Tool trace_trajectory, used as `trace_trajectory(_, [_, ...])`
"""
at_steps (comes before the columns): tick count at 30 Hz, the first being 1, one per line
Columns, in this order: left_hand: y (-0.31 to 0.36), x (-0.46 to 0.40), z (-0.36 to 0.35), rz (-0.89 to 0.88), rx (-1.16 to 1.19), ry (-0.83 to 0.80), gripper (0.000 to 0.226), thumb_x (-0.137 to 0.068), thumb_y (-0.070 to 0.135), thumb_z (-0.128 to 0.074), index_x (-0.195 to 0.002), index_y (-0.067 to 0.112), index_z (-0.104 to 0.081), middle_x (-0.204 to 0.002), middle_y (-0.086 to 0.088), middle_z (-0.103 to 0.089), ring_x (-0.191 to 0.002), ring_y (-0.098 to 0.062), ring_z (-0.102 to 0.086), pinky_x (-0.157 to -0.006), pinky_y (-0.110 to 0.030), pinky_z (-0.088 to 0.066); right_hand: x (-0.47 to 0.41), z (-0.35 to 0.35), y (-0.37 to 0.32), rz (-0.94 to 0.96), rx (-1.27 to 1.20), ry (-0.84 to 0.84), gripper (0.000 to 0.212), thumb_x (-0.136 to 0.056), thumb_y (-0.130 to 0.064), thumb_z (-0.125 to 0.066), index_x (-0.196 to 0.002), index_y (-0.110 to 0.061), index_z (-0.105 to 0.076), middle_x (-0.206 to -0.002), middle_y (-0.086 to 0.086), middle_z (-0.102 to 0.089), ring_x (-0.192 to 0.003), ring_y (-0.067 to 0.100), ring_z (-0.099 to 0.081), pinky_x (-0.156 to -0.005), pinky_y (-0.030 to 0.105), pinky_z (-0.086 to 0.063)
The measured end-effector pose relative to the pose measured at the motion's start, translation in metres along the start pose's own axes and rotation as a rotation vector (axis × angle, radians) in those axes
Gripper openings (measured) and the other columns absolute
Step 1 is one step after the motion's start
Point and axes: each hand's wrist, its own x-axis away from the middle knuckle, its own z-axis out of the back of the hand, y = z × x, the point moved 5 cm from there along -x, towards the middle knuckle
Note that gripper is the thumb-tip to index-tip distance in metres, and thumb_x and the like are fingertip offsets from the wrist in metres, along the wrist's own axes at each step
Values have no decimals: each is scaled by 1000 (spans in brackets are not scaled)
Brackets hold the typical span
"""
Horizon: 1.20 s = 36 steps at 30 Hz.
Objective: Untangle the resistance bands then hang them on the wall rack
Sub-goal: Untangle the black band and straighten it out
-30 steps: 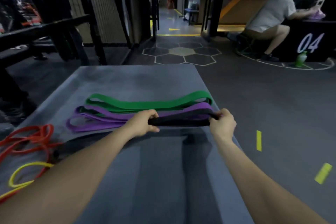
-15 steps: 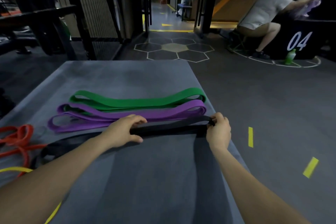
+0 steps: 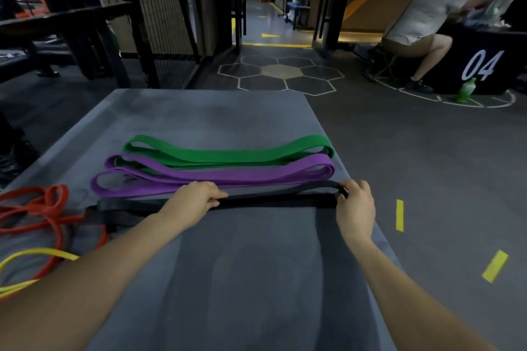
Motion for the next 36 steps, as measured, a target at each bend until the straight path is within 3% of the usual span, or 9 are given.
trace_trajectory(4, [0, 8, -7, -64, 21, -5, 33, -93, 9, -52, -124, 18, -60, -122, 4, -62, -105, -12, -60, -89, -16, -39, 2, 3, -1, 73, 15, 37, 24, -86, 3, -47, -101, -1, -66, -87, 4, -45, -75, 22, -46, -60, 28, -33])
trace_trajectory(8, [-2, 9, -11, 4, 88, -31, 29, -96, 20, -47, -120, 14, -64, -116, 3, -63, -99, -9, -58, -89, -19, -42, 8, 7, -11, 156, 53, 65, 32, -81, 9, -50, -109, 0, -62, -105, 14, -54, -96, 31, -45, -66, 34, -42])
trace_trajectory(12, [-4, 8, -14, 19, 71, -42, 28, -96, 25, -47, -112, 13, -66, -107, -1, -66, -93, -14, -61, -90, -32, -48, 32, 13, -58, 497, 75, 221, 43, -69, 15, -60, -108, -1, -65, -103, 17, -59, -95, 26, -40, -77, 39, -48])
trace_trajectory(17, [-2, 8, -9, 39, 55, -52, 26, -95, 26, -49, -104, 10, -68, -103, -3, -65, -91, -18, -61, -86, -37, -48, 75, -55, -130, 852, 111, -202, 22, -61, -7, -64, -82, -6, -70, -87, 7, -65, -75, 27, -59, -64, 29, -52])
trace_trajectory(19, [-1, 8, -9, 17, 34, -49, 22, -92, 18, -52, -104, 9, -69, -105, -4, -64, -94, -20, -61, -86, -37, -48, 82, -82, -138, 836, 147, -367, 21, -63, -10, -64, -82, -8, -72, -90, 6, -68, -79, 29, -64, -68, 29, -55])
trace_trajectory(22, [-2, 10, -8, 22, 124, -30, 32, -93, 30, -49, -107, 9, -68, -105, -5, -65, -93, -17, -61, -89, -32, -47, 82, -91, -139, 737, 90, -425, 28, -80, -9, -55, -103, -8, -70, -109, 9, -69, -102, 29, -63, -98, 36, -43])
trace_trajectory(25, [1, 9, -7, -17, 121, -47, 28, -94, 15, -51, -118, 10, -64, -114, -6, -62, -103, -19, -59, -90, -23, -42, 83, -91, -132, 700, 96, -393, 36, -72, -9, -51, -101, -10, -72, -105, 8, -71, -96, 26, -68, -96, 45, -45])
trace_trajectory(28, [-1, 12, -7, -73, 28, -114, 44, -92, 7, -51, -134, 19, -50, -133, -1, -52, -119, -18, -50, -102, -25, -36, 82, -95, -130, 651, 123, -484, 43, -86, -17, -37, -120, -14, -63, -129, 3, -60, -116, 24, -58, -111, 34, -29])
trace_trajectory(36, [-64, 56, 43, 108, -399, -159, 55, -87, 30, -58, -139, 31, -38, -136, 3, -45, -124, -21, -46, -97, -36, -40, 71, -101, -132, 567, 256, -549, 34, -97, -19, -45, -129, -25, -55, -129, 0, -60, -119, 27, -53, -94, 33, -43])
